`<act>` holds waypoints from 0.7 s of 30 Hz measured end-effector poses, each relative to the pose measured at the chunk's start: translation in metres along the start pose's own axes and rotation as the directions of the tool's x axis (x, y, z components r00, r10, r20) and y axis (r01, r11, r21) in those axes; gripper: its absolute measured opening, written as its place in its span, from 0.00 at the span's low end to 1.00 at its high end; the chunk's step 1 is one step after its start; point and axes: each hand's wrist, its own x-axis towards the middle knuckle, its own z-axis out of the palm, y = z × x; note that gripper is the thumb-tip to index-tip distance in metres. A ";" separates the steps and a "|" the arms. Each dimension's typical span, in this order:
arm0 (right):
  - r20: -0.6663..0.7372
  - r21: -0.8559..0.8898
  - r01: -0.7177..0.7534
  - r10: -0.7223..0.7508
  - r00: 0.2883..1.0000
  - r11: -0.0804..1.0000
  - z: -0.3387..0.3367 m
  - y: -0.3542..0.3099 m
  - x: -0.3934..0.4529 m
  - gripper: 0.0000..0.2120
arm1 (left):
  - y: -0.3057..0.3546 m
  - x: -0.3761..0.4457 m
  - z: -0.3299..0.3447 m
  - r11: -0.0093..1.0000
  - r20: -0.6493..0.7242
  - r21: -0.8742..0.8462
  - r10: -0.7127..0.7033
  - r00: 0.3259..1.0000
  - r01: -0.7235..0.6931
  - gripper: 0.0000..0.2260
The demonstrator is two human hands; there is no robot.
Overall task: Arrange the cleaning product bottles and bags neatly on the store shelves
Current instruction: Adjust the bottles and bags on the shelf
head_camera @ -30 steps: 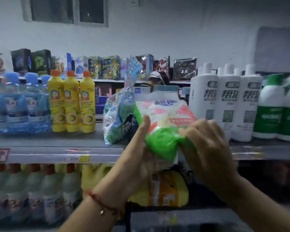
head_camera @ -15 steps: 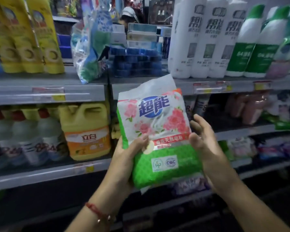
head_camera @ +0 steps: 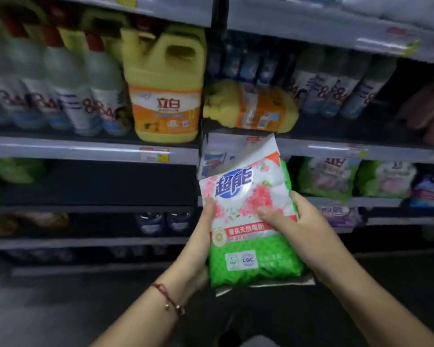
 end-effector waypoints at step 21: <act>-0.010 0.301 -0.082 0.090 0.996 0.950 -0.030 0.054 -0.020 0.25 | -0.023 0.009 0.016 0.954 -0.070 0.280 0.127 0.989 -0.102 0.29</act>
